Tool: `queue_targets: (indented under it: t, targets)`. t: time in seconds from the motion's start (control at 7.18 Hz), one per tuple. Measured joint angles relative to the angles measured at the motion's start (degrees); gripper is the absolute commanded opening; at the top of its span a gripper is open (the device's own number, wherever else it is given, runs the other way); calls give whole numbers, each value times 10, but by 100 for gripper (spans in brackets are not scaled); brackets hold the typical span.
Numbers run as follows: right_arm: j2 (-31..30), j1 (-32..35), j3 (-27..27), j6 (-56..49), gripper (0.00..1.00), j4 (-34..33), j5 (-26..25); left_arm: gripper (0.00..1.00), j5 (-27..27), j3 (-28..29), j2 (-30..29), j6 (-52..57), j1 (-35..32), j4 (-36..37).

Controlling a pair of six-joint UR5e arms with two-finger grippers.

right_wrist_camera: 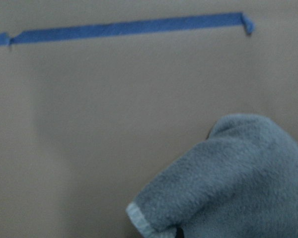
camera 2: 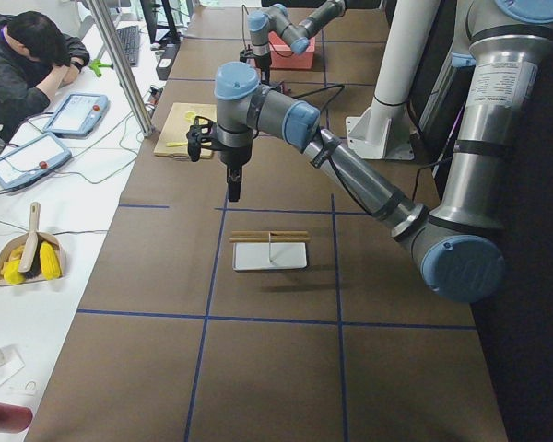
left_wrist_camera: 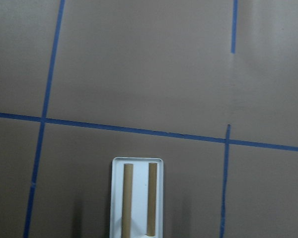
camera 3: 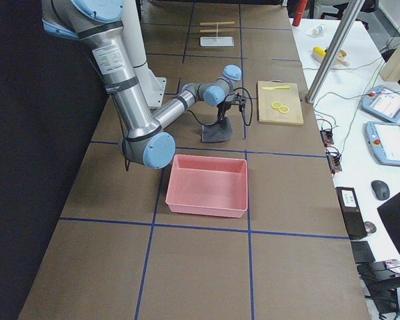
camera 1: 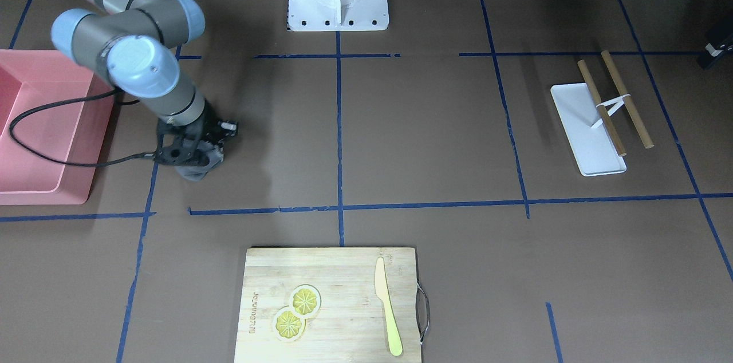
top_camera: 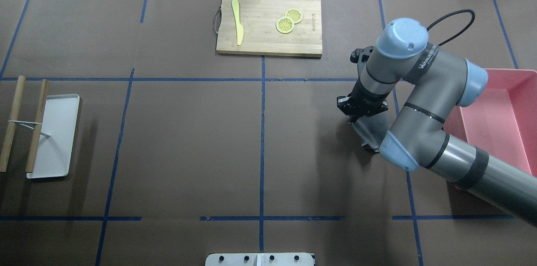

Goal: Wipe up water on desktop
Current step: 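Drag the towel back and forth across the table with the right gripper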

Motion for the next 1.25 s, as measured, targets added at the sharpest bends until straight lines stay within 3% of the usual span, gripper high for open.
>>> queue_targets:
  t: [0.7,0.98,1.25]
  targets:
    - [-10,-145,86,149,0,0,-4,100,10,14,2,22,-1,0]
    - [-15,-124,79,130,0,-1,-3,100,10,11,-1,21,0,0]
    - [-21,-69,39,61,0,-1,-1,100,9,6,-2,17,-1,1]
